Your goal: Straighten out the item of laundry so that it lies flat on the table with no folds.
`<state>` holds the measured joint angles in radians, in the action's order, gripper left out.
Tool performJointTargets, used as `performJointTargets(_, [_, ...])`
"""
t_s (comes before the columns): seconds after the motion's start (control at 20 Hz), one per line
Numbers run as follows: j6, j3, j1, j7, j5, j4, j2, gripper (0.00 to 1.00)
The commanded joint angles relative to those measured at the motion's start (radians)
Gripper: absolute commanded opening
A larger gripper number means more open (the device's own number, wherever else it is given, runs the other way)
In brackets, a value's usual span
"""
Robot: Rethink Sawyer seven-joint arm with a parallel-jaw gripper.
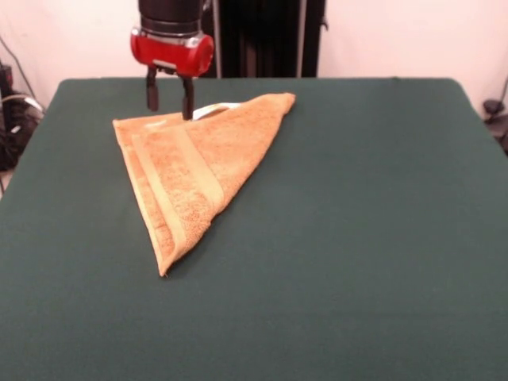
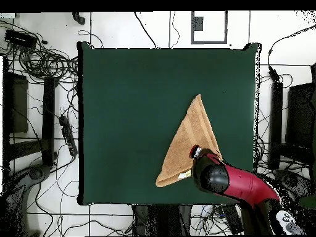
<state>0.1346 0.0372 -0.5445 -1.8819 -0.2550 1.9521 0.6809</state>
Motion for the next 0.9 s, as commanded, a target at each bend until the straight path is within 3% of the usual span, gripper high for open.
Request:
performJointTargets(0.05, [0.104,0.157,0.023,-0.025,0.016,-0.108,-0.061,1.00])
performJointTargets(0.6, [0.073,0.163,0.022,-0.043,0.005,-0.128,-0.103,1.00])
performJointTargets(0.9, [0.040,0.149,0.042,-0.041,-0.011,-0.190,-0.202,1.00])
